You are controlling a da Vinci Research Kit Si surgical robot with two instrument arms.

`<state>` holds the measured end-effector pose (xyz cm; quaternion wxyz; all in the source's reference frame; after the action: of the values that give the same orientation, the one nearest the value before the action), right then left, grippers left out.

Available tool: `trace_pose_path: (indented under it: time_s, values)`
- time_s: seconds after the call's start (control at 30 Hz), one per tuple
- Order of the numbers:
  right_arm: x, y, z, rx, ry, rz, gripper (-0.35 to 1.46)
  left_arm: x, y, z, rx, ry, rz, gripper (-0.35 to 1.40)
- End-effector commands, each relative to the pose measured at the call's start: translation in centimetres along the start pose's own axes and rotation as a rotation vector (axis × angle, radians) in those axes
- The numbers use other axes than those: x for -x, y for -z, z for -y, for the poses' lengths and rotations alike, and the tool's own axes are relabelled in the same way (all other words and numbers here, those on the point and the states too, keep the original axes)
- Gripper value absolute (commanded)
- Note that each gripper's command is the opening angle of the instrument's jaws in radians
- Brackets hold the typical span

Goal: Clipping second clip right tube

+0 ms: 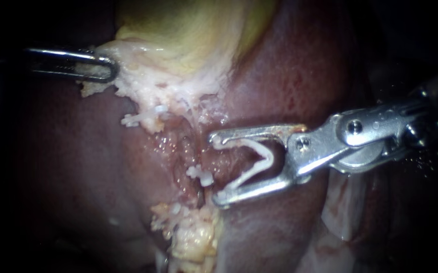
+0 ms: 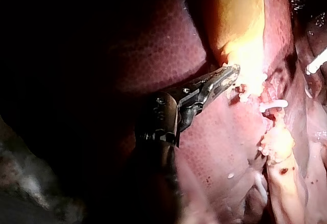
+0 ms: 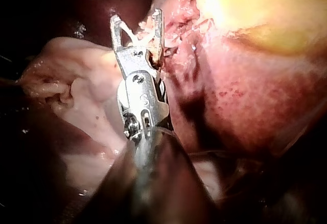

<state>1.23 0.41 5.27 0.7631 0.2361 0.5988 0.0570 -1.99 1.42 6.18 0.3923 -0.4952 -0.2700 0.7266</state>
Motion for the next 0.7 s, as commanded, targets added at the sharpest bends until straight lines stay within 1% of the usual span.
trace_pose_path:
  time_s: [0.03,0.23,0.37,0.5,0.7]
  values:
    - [0.00,0.00,0.00,0.000,0.000,0.000,0.50,0.00,0.00,0.00,0.000,0.000,0.000,-0.35]
    - [0.03,-0.02,0.00,0.001,-0.022,0.001,0.50,0.00,0.00,0.00,0.000,0.000,0.000,-0.35]
    - [0.13,-0.05,-0.02,0.003,-0.041,0.002,0.50,0.00,0.00,0.00,0.000,0.000,0.000,-0.35]
    - [0.29,-0.10,-0.03,0.006,-0.074,0.005,0.50,0.00,0.00,0.00,0.000,0.000,0.000,-0.35]
    - [0.61,-0.19,-0.06,0.003,-0.152,0.008,0.50,0.00,0.00,0.00,0.000,0.000,0.000,-0.35]
